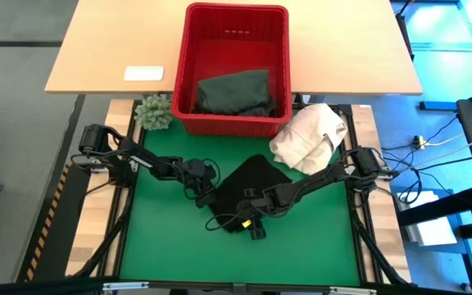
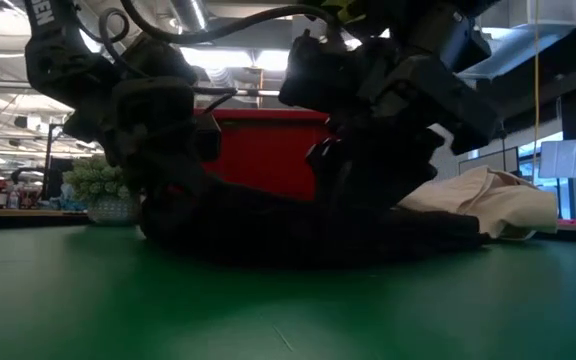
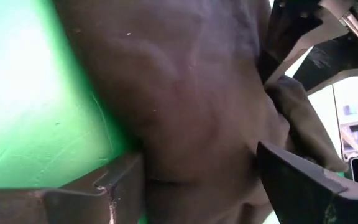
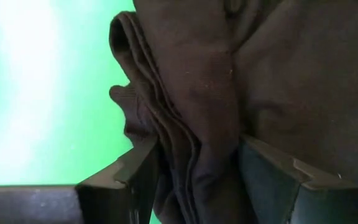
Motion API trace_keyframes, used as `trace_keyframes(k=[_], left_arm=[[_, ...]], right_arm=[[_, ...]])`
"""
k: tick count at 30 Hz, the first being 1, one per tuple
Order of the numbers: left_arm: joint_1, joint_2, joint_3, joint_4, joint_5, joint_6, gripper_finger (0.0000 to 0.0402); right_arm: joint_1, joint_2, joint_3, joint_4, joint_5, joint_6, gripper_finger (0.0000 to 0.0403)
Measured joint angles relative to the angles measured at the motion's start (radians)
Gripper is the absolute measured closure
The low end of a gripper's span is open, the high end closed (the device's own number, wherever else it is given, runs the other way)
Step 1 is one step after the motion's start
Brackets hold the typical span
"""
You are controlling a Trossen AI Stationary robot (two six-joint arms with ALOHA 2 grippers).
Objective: Fold laundry
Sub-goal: Put the black folded shirt into the red bin
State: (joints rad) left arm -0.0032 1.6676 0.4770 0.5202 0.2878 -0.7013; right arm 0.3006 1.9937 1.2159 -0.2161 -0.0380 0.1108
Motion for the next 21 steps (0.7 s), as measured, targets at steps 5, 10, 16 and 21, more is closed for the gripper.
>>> trace_keyframes(k=[5,10,16,21], left_arm=[[-0.003,0.000,0.000,-0.011,-0.020,0.024,0.0155],[-0.011,0.000,0.000,-0.018,-0.050,0.105,0.0220],[-0.016,-0.001,0.000,-0.041,-0.060,0.188,0.0362],[-0.018,-0.004,0.002,-0.088,0.011,0.247,0.0367]], right_arm=[[-0.006,0.002,-0.001,0.024,0.020,-0.011,0.0194],[-0.013,0.002,-0.001,0.031,0.024,-0.010,0.0194],[-0.014,-0.029,-0.002,0.002,0.009,-0.006,0.0194],[-0.014,-0.104,0.067,-0.150,0.074,0.010,0.0194]])
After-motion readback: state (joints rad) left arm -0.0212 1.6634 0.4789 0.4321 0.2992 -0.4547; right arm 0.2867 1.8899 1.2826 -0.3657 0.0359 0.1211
